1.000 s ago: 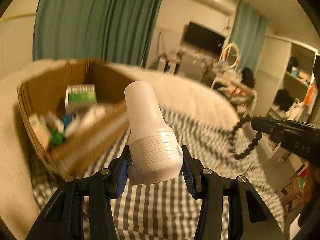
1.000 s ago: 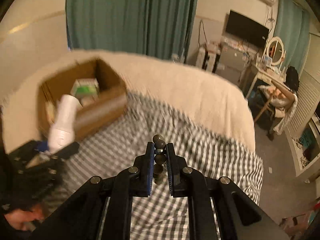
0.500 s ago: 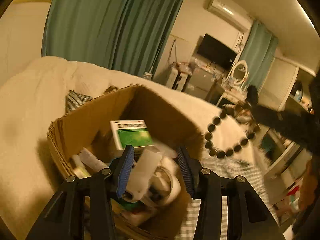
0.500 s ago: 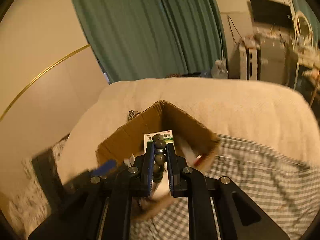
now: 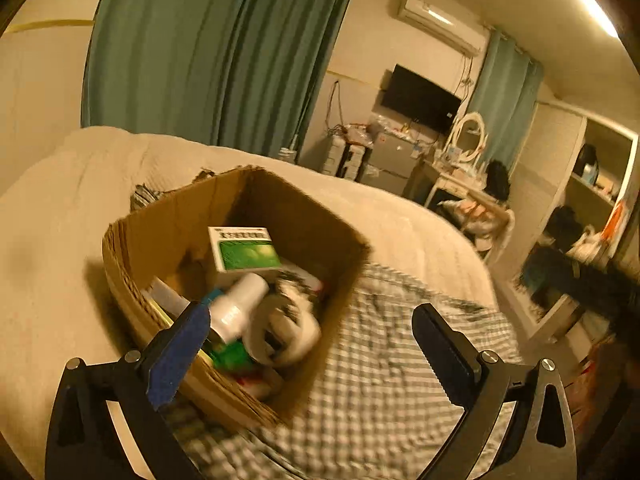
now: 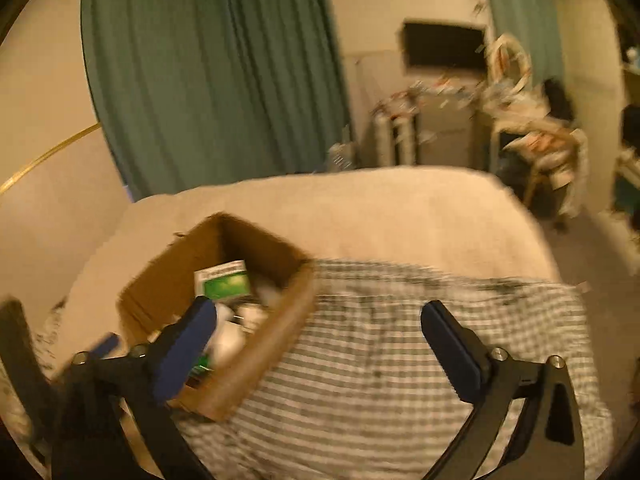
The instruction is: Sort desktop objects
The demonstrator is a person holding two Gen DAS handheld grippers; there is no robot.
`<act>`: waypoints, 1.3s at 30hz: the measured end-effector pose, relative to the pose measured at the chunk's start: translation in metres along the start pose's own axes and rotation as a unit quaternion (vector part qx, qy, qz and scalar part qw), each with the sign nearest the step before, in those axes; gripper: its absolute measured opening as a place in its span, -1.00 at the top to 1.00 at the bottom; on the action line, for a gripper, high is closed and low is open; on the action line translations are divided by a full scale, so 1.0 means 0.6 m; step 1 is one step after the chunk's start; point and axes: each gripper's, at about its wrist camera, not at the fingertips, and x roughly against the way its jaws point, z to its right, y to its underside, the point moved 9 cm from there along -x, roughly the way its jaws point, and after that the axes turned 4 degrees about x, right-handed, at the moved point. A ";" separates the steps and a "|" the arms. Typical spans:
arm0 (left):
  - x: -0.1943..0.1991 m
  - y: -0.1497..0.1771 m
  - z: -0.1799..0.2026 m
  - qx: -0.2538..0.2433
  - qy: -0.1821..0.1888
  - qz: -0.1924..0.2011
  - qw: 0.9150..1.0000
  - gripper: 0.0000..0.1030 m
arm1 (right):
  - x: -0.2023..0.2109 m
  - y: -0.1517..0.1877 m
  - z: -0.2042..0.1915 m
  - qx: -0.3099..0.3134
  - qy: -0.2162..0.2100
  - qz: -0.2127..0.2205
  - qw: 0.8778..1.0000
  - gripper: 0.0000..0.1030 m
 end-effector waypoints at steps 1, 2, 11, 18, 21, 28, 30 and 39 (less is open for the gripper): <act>0.013 0.006 0.012 0.000 0.002 0.004 1.000 -1.00 | 0.027 0.015 0.020 -0.003 0.015 0.011 1.000 -0.99; 0.027 0.016 0.024 -0.007 -0.003 0.008 1.000 -1.00 | 0.047 0.029 0.036 -0.007 0.021 0.017 1.000 -0.99; 0.038 0.146 0.066 -0.077 -0.039 -0.016 0.996 -1.00 | 0.070 0.206 0.105 -0.043 0.096 -0.028 0.994 -0.99; 0.052 0.129 0.049 -0.056 -0.040 0.013 0.998 -1.00 | 0.066 0.217 0.074 -0.015 0.122 -0.029 0.992 -0.99; 0.047 0.129 0.042 -0.047 -0.042 0.010 0.998 -1.00 | 0.061 0.225 0.078 -0.012 0.124 -0.028 0.992 -0.99; 0.036 0.136 0.042 -0.052 -0.054 -0.001 0.997 -1.00 | 0.044 0.233 0.090 -0.037 0.128 -0.039 0.990 -0.99; 0.029 0.141 0.043 -0.055 -0.057 -0.011 0.997 -1.00 | 0.043 0.235 0.090 -0.036 0.132 -0.038 0.990 -0.99; 0.019 0.151 0.049 -0.078 -0.065 -0.021 0.995 -1.00 | 0.037 0.246 0.102 -0.038 0.146 -0.046 0.987 -0.99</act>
